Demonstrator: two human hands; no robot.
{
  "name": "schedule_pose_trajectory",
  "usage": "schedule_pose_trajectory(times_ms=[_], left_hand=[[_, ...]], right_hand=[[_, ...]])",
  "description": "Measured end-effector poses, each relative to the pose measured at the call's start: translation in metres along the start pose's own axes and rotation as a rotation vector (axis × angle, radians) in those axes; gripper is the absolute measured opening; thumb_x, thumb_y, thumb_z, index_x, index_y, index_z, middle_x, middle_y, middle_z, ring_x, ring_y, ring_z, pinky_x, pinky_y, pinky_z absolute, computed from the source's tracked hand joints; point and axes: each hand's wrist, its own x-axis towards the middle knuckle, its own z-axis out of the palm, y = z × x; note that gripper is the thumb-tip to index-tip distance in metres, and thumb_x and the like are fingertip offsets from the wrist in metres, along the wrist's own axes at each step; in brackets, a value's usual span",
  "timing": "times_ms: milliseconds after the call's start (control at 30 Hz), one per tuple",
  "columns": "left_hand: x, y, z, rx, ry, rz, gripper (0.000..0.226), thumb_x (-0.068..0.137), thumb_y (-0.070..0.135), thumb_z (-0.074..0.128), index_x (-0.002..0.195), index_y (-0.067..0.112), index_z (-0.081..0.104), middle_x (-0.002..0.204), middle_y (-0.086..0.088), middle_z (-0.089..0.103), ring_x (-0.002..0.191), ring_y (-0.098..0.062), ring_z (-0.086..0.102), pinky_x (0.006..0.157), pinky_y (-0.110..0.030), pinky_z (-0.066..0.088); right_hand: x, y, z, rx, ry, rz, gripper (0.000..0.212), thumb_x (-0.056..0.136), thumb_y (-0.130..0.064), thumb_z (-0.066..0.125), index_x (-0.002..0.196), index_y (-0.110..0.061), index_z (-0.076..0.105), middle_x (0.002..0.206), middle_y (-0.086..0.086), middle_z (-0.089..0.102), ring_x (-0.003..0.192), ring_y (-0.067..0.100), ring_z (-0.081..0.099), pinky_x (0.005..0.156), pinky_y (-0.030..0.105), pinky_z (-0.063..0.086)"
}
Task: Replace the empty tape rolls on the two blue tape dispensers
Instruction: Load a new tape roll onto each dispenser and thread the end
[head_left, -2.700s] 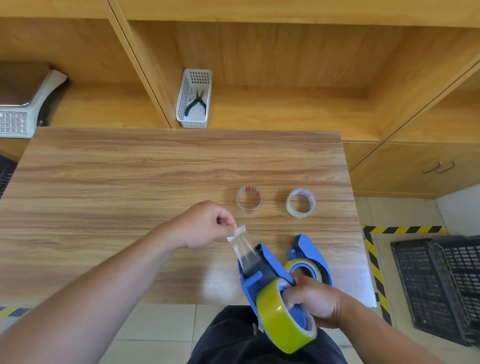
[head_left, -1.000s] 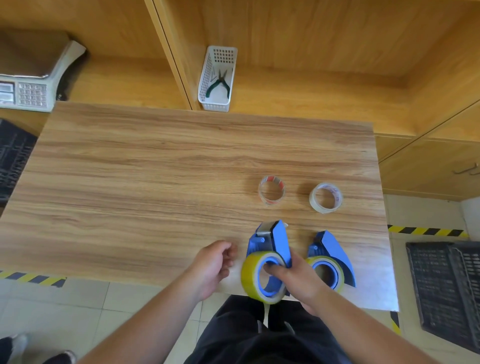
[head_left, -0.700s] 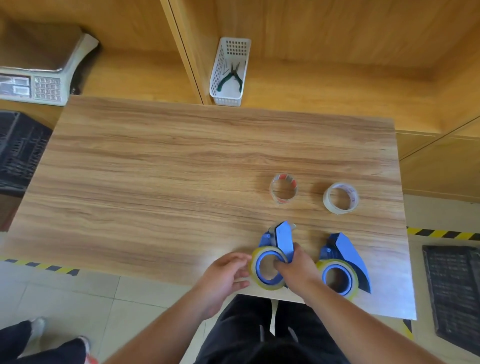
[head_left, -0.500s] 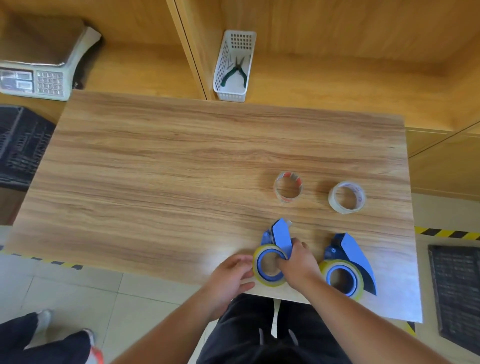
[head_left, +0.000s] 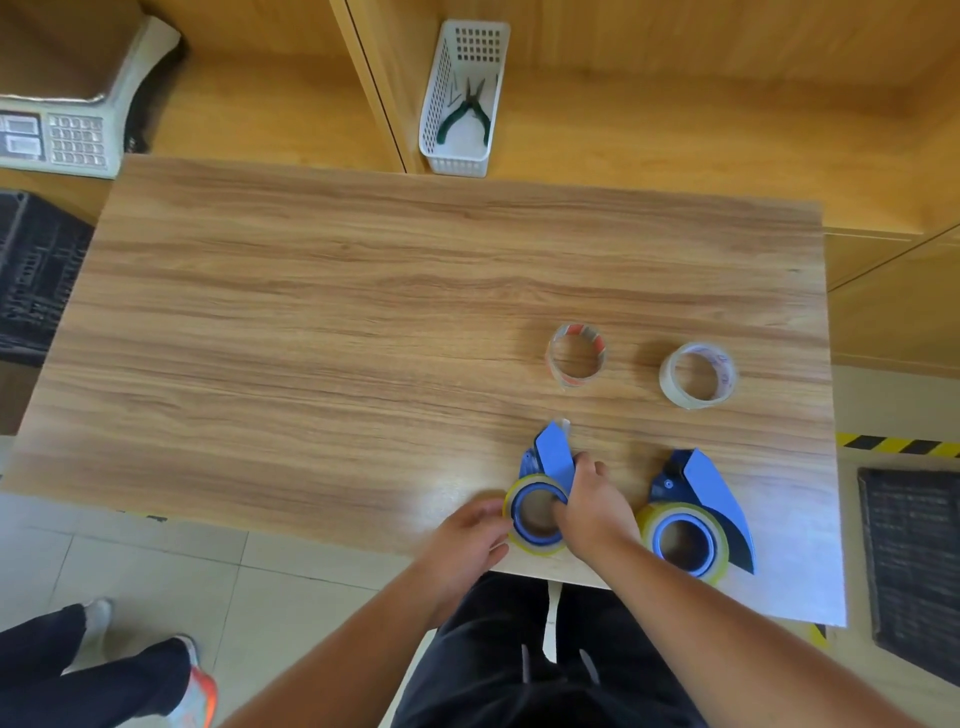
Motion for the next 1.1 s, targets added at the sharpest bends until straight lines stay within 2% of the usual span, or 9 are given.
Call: schedule_pose_trajectory(times_ms=[133, 333, 400, 467, 567, 733, 867, 1000, 1100], left_hand=[[0.0, 0.002, 0.003, 0.022, -0.001, 0.008, 0.023, 0.099, 0.019, 0.06, 0.116, 0.027, 0.074, 0.12, 0.005, 0.074, 0.119, -0.005, 0.065, 0.114, -0.033, 0.046], [-0.005, 0.006, 0.009, 0.042, 0.026, 0.02, 0.014, 0.097, 0.019, 0.061, 0.101, 0.025, 0.072, 0.107, 0.003, 0.07, 0.109, -0.009, 0.065, 0.102, -0.03, 0.049], [-0.004, 0.007, 0.013, 0.101, 0.115, 0.054, 0.008, 0.09, 0.029, 0.065, 0.097, 0.027, 0.069, 0.105, 0.006, 0.069, 0.104, -0.011, 0.065, 0.1, -0.034, 0.052], [0.002, 0.005, 0.017, 0.251, 0.278, 0.109, 0.025, 0.082, 0.038, 0.066, 0.105, 0.03, 0.067, 0.108, 0.011, 0.069, 0.1, -0.013, 0.066, 0.097, -0.038, 0.054], [0.004, 0.006, 0.03, 0.478, 0.404, 0.237, 0.028, 0.086, 0.026, 0.067, 0.113, 0.031, 0.064, 0.114, 0.01, 0.067, 0.097, -0.013, 0.067, 0.081, -0.03, 0.05], [0.005, 0.007, 0.079, 0.639, 0.232, 0.419, 0.026, 0.087, 0.018, 0.066, 0.104, 0.037, 0.06, 0.109, 0.01, 0.061, 0.089, -0.005, 0.063, 0.078, -0.015, 0.044], [0.015, 0.002, 0.127, 0.817, 0.152, 0.461, 0.031, 0.089, 0.028, 0.069, 0.118, 0.035, 0.059, 0.112, 0.015, 0.055, 0.092, 0.002, 0.058, 0.076, -0.007, 0.038], [0.033, -0.004, 0.16, 0.924, 0.144, 0.355, 0.052, 0.09, 0.045, 0.069, 0.136, 0.03, 0.05, 0.129, 0.01, 0.05, 0.098, -0.005, 0.058, 0.082, -0.024, 0.048], [0.05, -0.013, 0.172, 0.964, 0.179, 0.257, 0.069, 0.087, 0.053, 0.069, 0.145, 0.024, 0.044, 0.141, 0.005, 0.045, 0.116, -0.017, 0.058, 0.094, -0.035, 0.054]], right_hand=[[0.002, 0.001, 0.001, 0.027, 0.0, 0.012, 0.056, 0.091, -0.03, 0.068, 0.135, -0.013, 0.037, 0.133, 0.015, 0.05, 0.088, 0.028, 0.068, 0.066, 0.032, 0.05], [0.0, 0.003, -0.005, 0.156, -0.053, 0.039, 0.057, 0.086, -0.033, 0.072, 0.13, -0.015, 0.04, 0.13, 0.013, 0.048, 0.091, 0.03, 0.066, 0.075, 0.042, 0.058], [-0.003, 0.004, -0.009, 0.186, -0.074, 0.041, 0.058, 0.084, -0.034, 0.072, 0.129, -0.017, 0.04, 0.129, 0.011, 0.047, 0.088, 0.028, 0.064, 0.072, 0.042, 0.058], [-0.009, 0.007, -0.017, 0.212, -0.087, 0.038, 0.059, 0.082, -0.032, 0.071, 0.13, -0.018, 0.039, 0.128, 0.009, 0.045, 0.085, 0.025, 0.063, 0.066, 0.038, 0.057], [-0.02, 0.019, -0.035, 0.269, -0.016, 0.009, 0.052, 0.084, -0.025, 0.063, 0.131, -0.02, 0.041, 0.122, 0.004, 0.044, 0.091, 0.027, 0.061, 0.07, 0.039, 0.055], [-0.032, 0.082, -0.074, 0.367, 0.313, 0.002, 0.04, 0.084, -0.014, 0.062, 0.122, -0.02, 0.052, 0.11, -0.002, 0.05, 0.109, 0.027, 0.052, 0.087, 0.038, 0.046], [-0.032, 0.143, -0.09, 0.348, 0.367, 0.12, 0.058, 0.08, -0.019, 0.07, 0.133, -0.016, 0.047, 0.126, 0.009, 0.053, 0.118, 0.029, 0.046, 0.097, 0.045, 0.046], [-0.031, 0.171, -0.091, 0.345, 0.201, 0.155, 0.068, 0.079, -0.033, 0.073, 0.14, -0.02, 0.044, 0.131, 0.009, 0.051, 0.118, 0.027, 0.047, 0.096, 0.049, 0.05], [-0.031, 0.179, -0.086, 0.334, 0.097, 0.145, 0.078, 0.074, -0.041, 0.074, 0.143, -0.025, 0.04, 0.132, 0.006, 0.049, 0.121, 0.027, 0.048, 0.098, 0.048, 0.05]])
